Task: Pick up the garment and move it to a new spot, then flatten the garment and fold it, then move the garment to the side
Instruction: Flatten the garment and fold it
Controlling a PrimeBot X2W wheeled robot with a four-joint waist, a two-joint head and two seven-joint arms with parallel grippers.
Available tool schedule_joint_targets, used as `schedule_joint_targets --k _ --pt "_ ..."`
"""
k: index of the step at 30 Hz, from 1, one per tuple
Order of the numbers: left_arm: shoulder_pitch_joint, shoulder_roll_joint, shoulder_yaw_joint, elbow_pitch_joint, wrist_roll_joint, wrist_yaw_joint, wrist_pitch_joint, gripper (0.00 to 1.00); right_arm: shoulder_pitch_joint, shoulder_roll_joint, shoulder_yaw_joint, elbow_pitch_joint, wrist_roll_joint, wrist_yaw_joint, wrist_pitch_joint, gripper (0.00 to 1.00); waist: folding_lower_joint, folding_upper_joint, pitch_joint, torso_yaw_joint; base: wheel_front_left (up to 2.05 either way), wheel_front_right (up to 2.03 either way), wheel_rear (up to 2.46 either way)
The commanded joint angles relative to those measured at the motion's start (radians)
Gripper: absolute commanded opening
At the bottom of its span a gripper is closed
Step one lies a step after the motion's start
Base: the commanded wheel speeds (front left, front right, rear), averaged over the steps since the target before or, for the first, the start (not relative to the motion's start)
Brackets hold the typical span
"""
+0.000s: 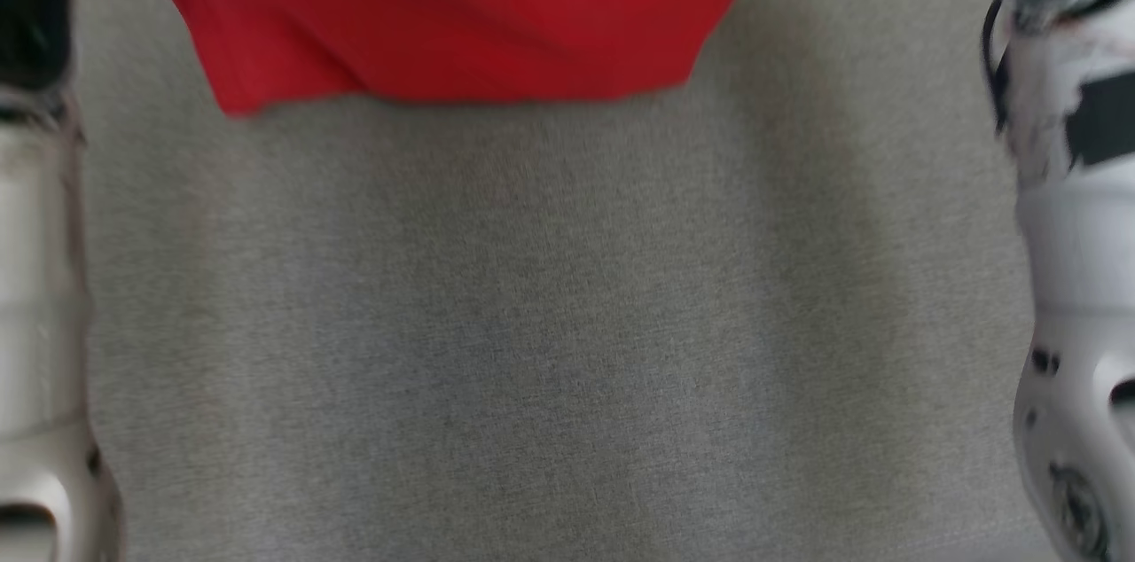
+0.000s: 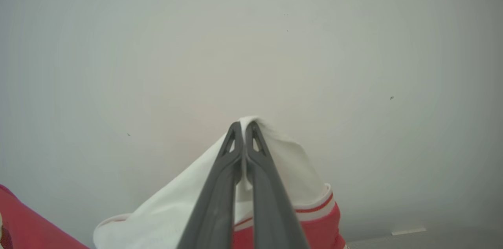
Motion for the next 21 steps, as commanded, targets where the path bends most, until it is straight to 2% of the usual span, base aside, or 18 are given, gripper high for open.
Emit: schedule_joint_targets --k 1,6,10,13,15,18,21 --pt "-0.065 0.004 0.010 0.008 0.016 0.005 -0.029 0.00 -0.069 0.011 -0.022 0.032 -0.018 0.003 -0.058 0.00 -0.0003 -0.0002 0.194 -0.041 0.00 0.00 0.00" --pt "-0.257 0.009 0.024 0.050 0.050 0.012 -0.159 0.00 -0.282 0.042 -0.131 0.155 -0.031 0.003 -0.310 0.00 -0.0003 -0.0002 0.256 -0.032 0.00 0.00 0.00" --pt "-0.386 0.005 0.051 0.068 0.060 0.008 -0.293 0.00 -0.418 0.042 -0.153 0.202 -0.067 0.003 -0.434 0.00 -0.0003 -0.0002 0.283 -0.023 0.00 0.00 0.00" --pt "-0.446 0.003 0.054 0.065 0.066 -0.010 -0.383 0.00 -0.471 0.013 -0.163 0.176 -0.091 0.003 -0.458 0.00 -0.0003 -0.0002 0.306 -0.016 0.00 0.00 0.00" --pt "-0.469 0.002 0.055 0.058 0.068 -0.021 -0.422 0.00 -0.482 -0.008 -0.164 0.106 -0.118 0.003 -0.460 0.00 -0.0003 -0.0002 0.329 -0.008 0.00 0.00 0.00" --pt "-0.441 -0.010 0.047 0.061 0.061 -0.036 -0.446 0.00 -0.433 -0.020 -0.166 0.024 -0.137 0.003 -0.458 0.00 -0.0003 -0.0002 0.361 0.007 0.00 0.00 0.00" --pt "-0.374 -0.005 0.022 0.099 0.066 -0.049 -0.455 0.00 -0.366 -0.041 -0.103 0.008 -0.160 0.003 -0.459 0.00 -0.0003 -0.0002 0.381 0.014 0.00 0.00 0.00"
